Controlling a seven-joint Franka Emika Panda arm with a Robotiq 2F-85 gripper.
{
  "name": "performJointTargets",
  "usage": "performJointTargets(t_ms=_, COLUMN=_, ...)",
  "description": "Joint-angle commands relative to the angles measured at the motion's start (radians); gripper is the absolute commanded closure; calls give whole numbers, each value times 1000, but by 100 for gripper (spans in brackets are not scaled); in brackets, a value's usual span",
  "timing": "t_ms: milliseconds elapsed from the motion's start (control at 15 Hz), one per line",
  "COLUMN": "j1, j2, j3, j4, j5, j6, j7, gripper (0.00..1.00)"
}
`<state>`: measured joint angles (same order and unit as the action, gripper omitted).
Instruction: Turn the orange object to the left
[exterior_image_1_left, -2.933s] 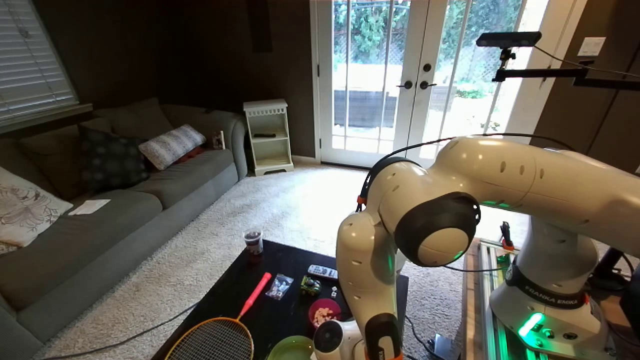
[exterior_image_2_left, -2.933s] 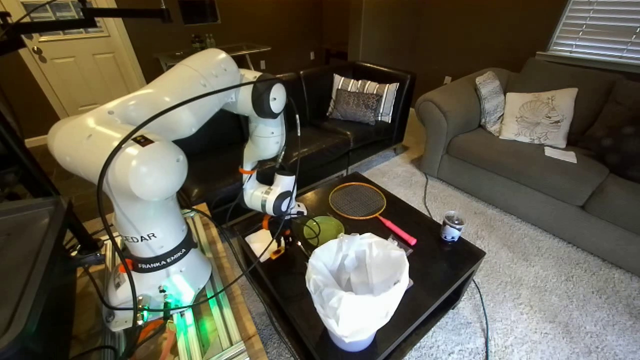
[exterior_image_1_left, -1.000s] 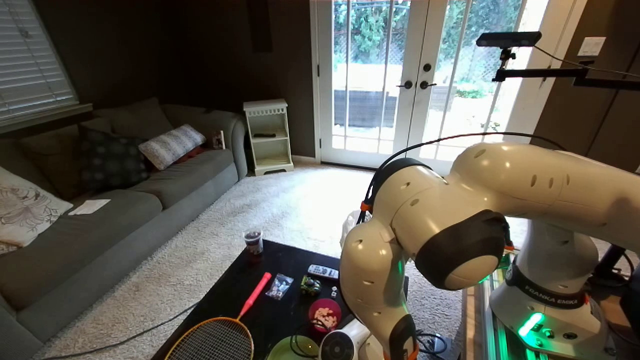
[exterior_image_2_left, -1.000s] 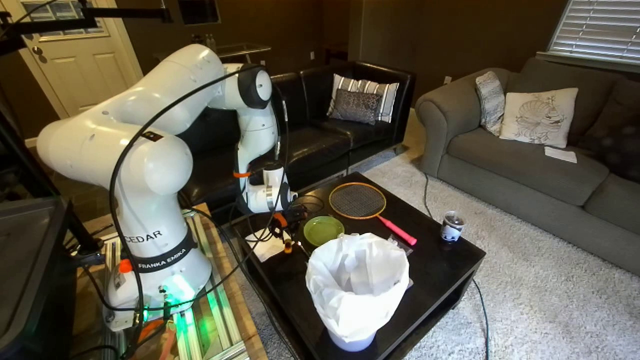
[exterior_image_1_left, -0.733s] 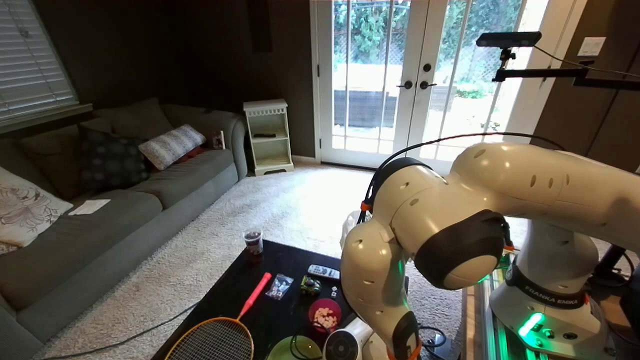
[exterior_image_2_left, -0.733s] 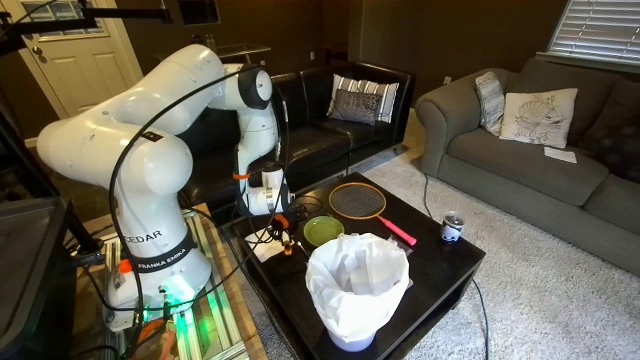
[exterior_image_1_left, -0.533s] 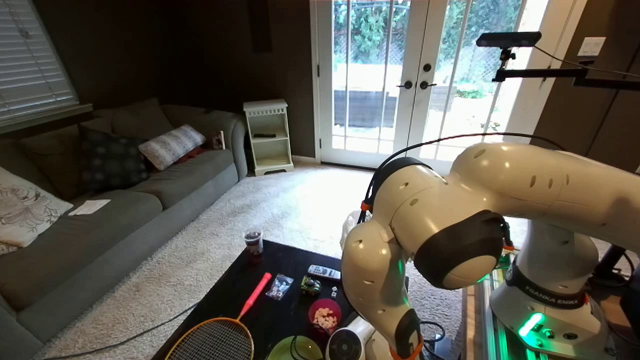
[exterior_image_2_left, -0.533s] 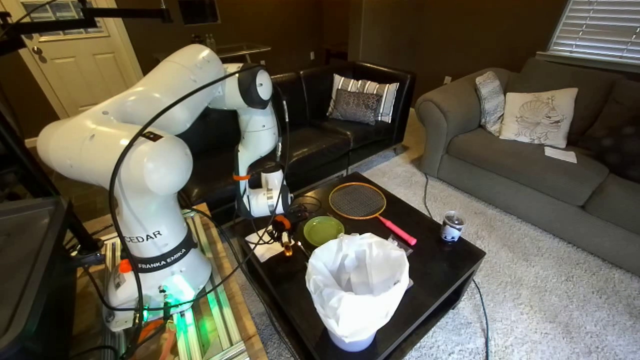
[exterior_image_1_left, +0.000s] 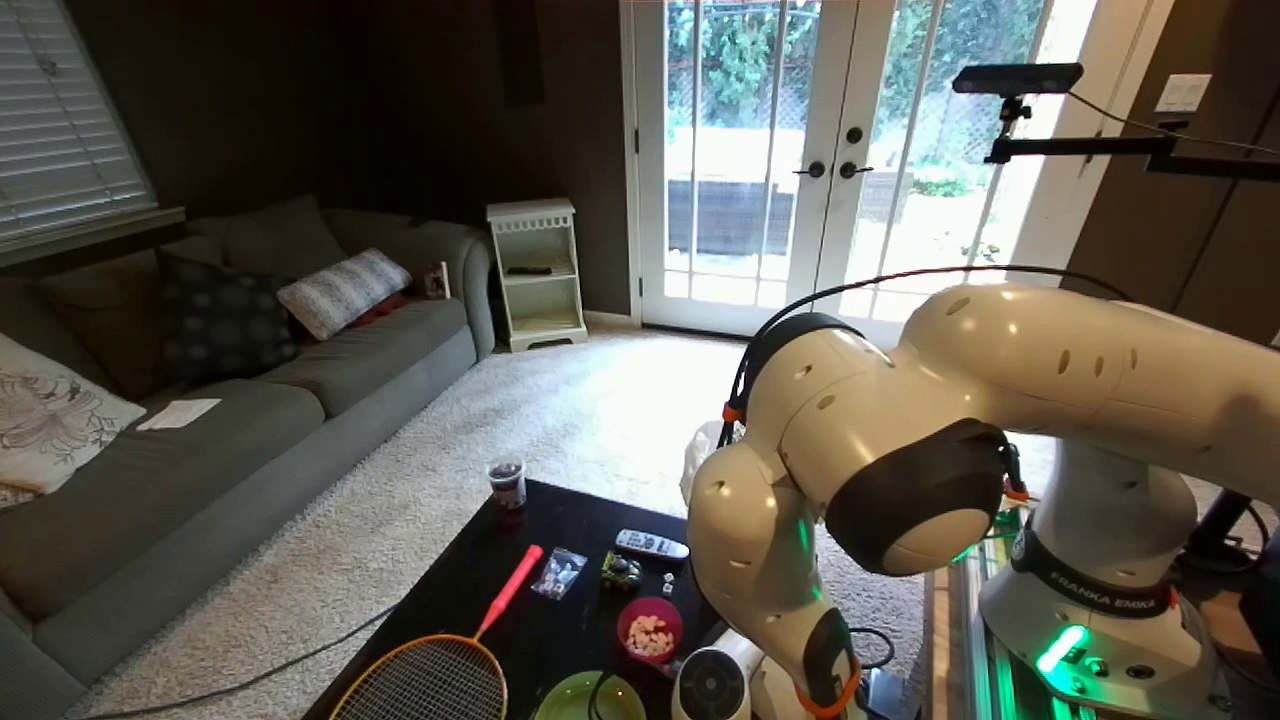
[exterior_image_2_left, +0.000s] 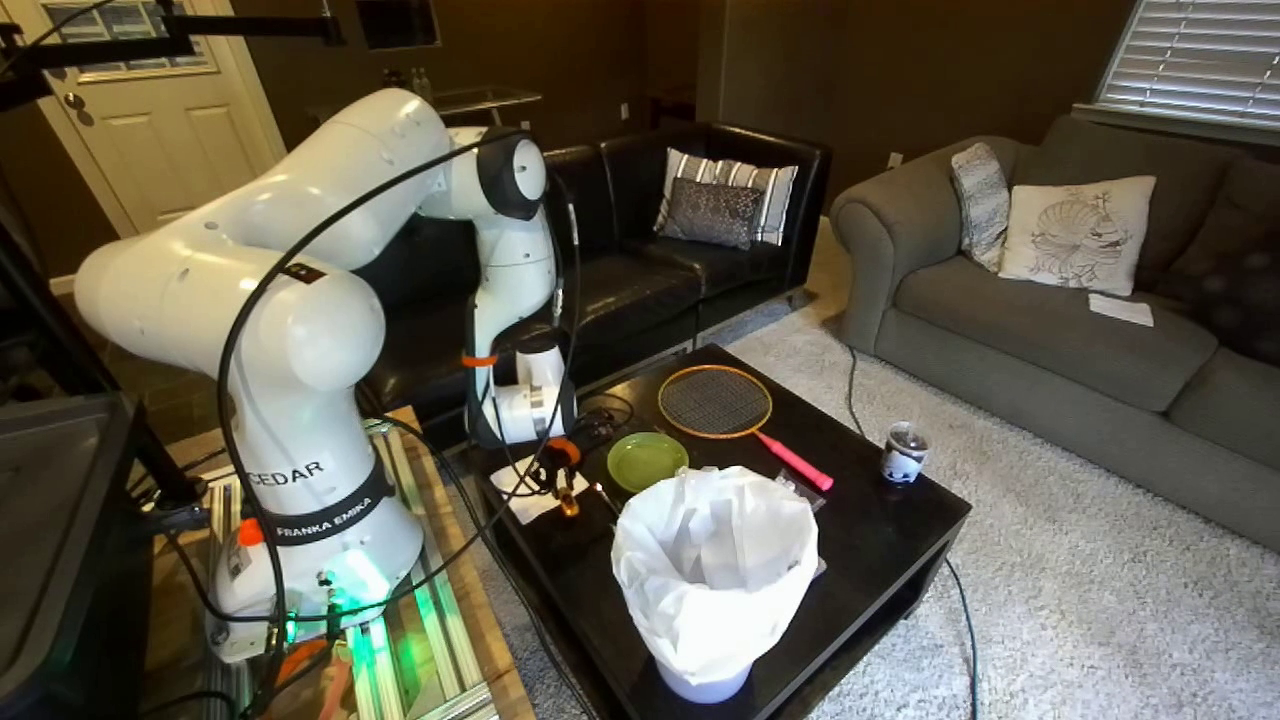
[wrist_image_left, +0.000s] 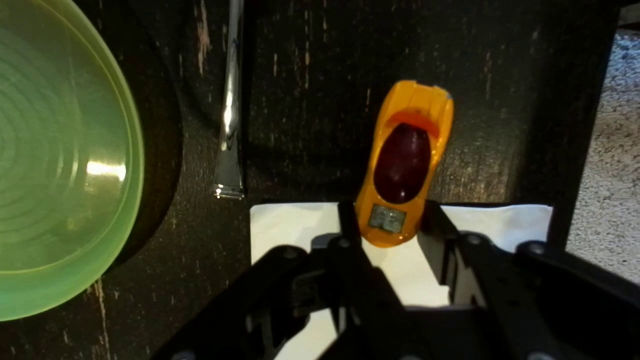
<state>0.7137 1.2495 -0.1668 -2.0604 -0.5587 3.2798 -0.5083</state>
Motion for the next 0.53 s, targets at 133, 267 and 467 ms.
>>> performJointTargets(t_ms=133, j1=-20, j2=-5, j3=2, j4=-26, j5=-70, j6=30, j7=-61, gripper=90)
performJointTargets(t_ms=267, j1=-20, j2=1, j3=1, j4=-22, j5=-82, j6=37, j7=-75, gripper=90)
performJointTargets(t_ms=467, j1=-8, j2=17, j3=-12, j4=-13, j5=-93, j6=63, j7=-85, gripper=90)
